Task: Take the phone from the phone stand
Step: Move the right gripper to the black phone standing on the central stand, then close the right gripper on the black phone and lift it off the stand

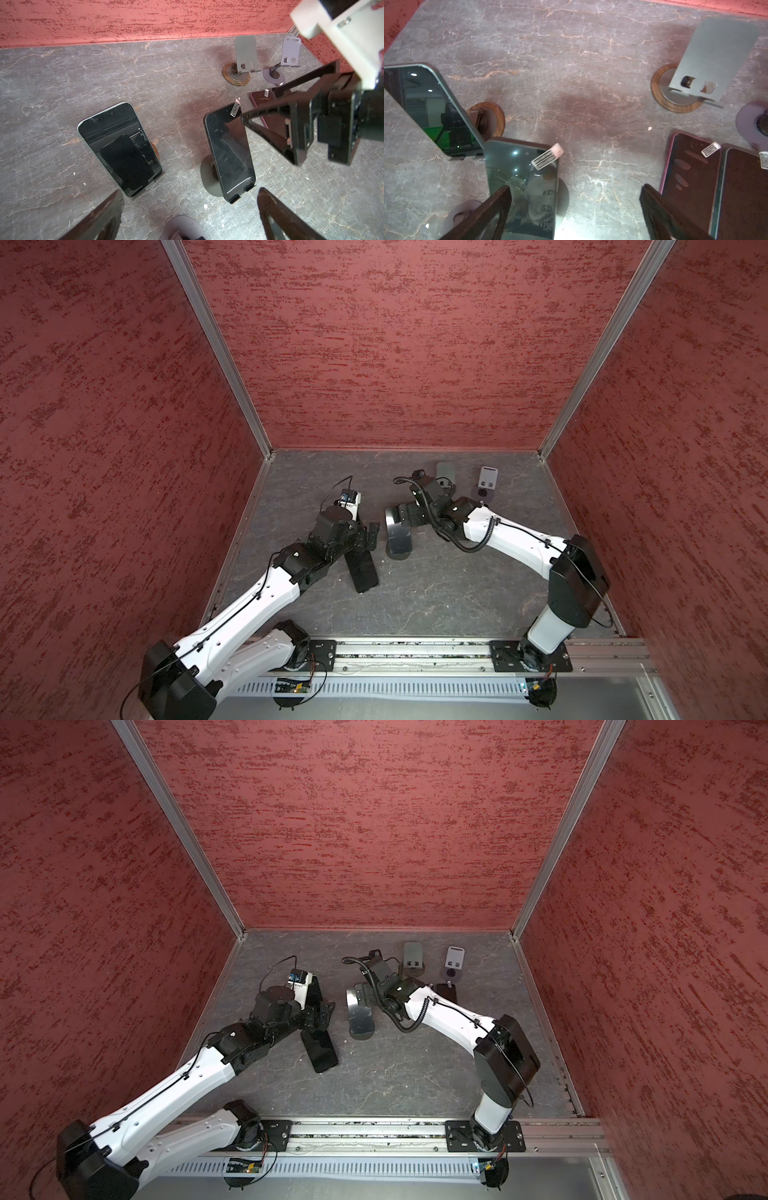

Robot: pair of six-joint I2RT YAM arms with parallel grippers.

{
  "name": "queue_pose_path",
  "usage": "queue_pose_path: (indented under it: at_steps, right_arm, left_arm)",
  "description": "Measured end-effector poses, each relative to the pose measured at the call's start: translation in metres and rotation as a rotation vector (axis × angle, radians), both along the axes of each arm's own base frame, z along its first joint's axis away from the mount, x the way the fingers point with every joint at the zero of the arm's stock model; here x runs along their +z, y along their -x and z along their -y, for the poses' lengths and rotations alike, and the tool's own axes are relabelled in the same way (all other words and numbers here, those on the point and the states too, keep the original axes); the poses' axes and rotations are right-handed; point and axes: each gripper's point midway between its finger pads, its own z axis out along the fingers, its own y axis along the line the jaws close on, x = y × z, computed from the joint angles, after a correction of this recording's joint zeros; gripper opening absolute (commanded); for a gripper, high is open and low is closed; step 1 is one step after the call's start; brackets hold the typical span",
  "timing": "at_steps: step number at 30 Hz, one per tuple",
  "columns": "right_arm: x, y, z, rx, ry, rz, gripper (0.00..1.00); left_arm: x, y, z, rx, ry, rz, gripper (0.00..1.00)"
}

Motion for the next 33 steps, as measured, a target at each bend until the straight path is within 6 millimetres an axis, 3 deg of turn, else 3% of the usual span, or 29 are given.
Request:
queue_pose_path:
  at_steps: [11, 19, 28, 33]
  right_arm:
    - [-0.006, 0.027, -0.021, 0.053, 0.016, -0.010, 0.99]
    - [-0.019, 0.063, -0.033, 0.122, -0.024, -0.034, 0.99]
    - [-0.013, 0.095, -0.060, 0.220, -0.111, -0.004, 0.99]
    - [-0.016, 0.116, -0.078, 0.284, -0.131, 0.008, 0.99]
  left_arm:
    - [0.010, 0.005, -0.007, 0.016, 0.018, 0.035, 1.00]
    - [0.007, 0.014, -0.021, 0.056, 0.021, 0.049, 1.00]
    - [0.009, 0.024, -0.049, 0.175, 0.087, 0.029, 1.00]
    - [0.003, 0.024, -0.074, 0.292, 0.132, -0.017, 0.99]
